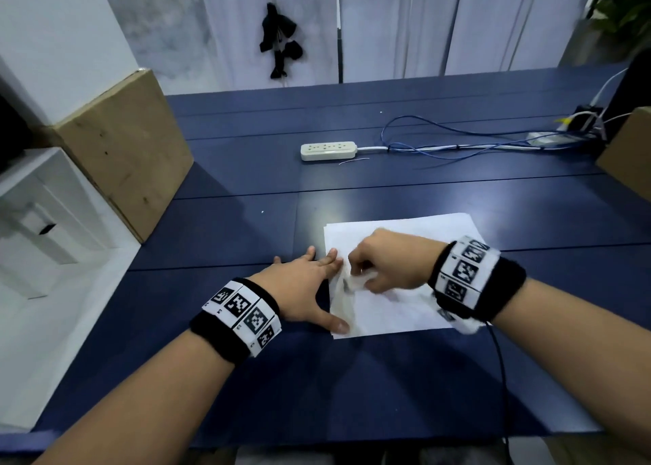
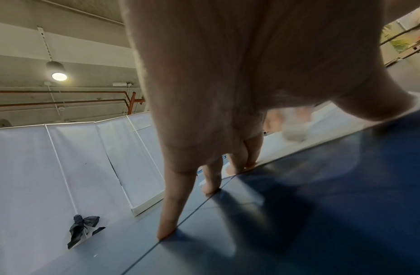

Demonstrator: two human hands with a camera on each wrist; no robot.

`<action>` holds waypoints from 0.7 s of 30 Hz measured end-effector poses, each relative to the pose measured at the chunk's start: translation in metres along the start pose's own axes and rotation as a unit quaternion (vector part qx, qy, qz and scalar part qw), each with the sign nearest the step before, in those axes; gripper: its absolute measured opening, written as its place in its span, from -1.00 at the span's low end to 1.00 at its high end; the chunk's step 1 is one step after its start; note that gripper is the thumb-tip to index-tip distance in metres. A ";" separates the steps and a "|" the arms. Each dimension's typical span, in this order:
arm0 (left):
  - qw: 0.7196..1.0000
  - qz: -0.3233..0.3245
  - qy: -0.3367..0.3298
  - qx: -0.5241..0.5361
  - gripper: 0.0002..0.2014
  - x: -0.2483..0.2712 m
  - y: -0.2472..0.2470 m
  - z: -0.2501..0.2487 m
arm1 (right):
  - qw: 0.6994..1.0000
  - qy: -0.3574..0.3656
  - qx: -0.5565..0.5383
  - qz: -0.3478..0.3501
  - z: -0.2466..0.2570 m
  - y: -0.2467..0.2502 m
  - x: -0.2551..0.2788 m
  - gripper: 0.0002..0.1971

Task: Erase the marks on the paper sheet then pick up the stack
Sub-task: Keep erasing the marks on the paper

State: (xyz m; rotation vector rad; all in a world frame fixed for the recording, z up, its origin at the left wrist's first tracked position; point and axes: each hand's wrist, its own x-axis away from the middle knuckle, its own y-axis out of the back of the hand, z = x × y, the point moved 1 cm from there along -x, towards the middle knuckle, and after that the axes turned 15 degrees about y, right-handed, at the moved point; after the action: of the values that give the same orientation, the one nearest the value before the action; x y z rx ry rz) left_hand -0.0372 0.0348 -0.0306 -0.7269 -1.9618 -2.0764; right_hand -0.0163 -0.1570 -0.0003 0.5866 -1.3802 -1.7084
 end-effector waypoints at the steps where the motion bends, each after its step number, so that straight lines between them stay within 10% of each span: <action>1: 1.000 -0.001 0.000 0.001 0.26 0.000 -0.001 0.000 | 1.000 0.012 -0.016 0.018 0.006 -0.006 0.007 -0.77; 10: 1.000 0.004 0.001 -0.005 0.26 0.002 0.001 0.000 | 0.999 -0.011 0.022 -0.032 -0.006 0.004 -0.010 -0.74; 17: 1.000 0.000 0.005 0.002 0.27 0.001 -0.001 0.000 | 0.996 0.041 -0.045 0.063 0.019 -0.011 0.010 -0.79; 21: 1.000 -0.002 0.000 -0.014 0.35 0.004 0.000 -0.001 | 0.999 0.000 0.032 -0.015 -0.002 0.004 -0.010 -0.75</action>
State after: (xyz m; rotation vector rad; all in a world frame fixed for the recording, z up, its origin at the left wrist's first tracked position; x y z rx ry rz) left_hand -0.0405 0.0350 -0.0287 -0.7282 -1.9395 -2.1109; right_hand -0.0077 -0.1500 0.0018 0.6457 -1.4362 -1.6929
